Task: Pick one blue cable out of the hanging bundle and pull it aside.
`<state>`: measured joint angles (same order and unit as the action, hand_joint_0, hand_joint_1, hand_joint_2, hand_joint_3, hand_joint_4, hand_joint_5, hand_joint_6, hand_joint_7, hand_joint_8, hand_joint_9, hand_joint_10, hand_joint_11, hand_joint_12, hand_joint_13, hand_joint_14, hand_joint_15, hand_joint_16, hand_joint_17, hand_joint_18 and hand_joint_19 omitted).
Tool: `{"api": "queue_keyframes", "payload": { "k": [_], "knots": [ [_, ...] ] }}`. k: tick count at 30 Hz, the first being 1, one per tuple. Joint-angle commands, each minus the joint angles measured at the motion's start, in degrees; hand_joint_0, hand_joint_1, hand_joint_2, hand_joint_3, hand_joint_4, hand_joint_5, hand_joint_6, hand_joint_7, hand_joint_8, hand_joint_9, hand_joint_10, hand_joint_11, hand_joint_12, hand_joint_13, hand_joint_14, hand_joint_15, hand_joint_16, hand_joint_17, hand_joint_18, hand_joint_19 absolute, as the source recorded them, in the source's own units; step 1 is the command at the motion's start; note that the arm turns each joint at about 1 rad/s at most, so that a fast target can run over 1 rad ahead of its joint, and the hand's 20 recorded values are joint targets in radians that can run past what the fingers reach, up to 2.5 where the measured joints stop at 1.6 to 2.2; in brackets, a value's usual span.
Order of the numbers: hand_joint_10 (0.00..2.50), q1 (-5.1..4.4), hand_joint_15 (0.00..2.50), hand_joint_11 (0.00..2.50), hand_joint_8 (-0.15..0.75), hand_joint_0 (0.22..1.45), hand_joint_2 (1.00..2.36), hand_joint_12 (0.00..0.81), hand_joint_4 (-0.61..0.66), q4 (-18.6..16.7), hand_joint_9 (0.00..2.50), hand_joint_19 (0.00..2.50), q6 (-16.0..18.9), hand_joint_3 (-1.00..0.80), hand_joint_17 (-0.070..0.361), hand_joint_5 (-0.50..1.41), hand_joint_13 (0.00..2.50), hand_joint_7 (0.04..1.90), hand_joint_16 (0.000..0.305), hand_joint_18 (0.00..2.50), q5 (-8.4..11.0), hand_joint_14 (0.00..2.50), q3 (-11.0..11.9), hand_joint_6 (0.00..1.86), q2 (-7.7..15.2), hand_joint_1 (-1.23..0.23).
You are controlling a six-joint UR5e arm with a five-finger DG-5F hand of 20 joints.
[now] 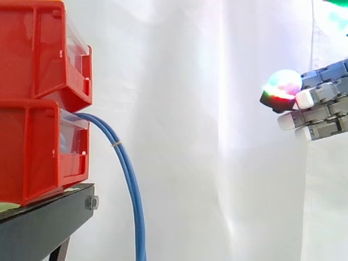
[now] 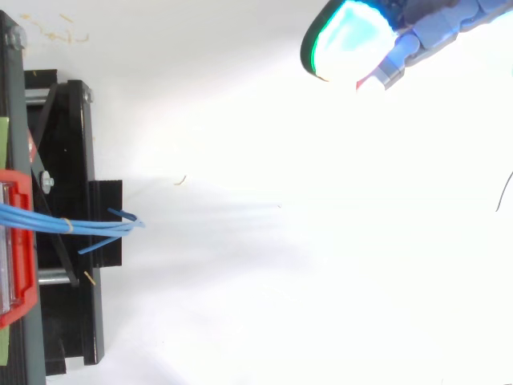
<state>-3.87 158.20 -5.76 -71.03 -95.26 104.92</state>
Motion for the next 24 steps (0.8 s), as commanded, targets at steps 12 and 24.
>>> {"api": "queue_keyframes", "payload": {
  "k": [12, 24],
  "knots": [
    [0.01, -1.67, 0.18, 0.28, 0.314, 0.53, 1.00, 0.346, 0.30, -3.51, 0.81, 0.29, 1.19, -0.45, 0.117, -0.16, 0.47, 0.77, 0.052, 0.30, 2.56, 0.01, 0.07, 0.50, 3.45, -0.51],
    [0.01, -2.64, 0.18, 0.27, 0.288, 0.52, 1.00, 0.349, 0.25, -9.22, 0.76, 0.29, 0.49, -0.47, 0.117, -0.15, 0.41, 0.77, 0.052, 0.27, 8.27, 0.01, 0.07, 0.50, 8.90, -0.55]
  ]
}}
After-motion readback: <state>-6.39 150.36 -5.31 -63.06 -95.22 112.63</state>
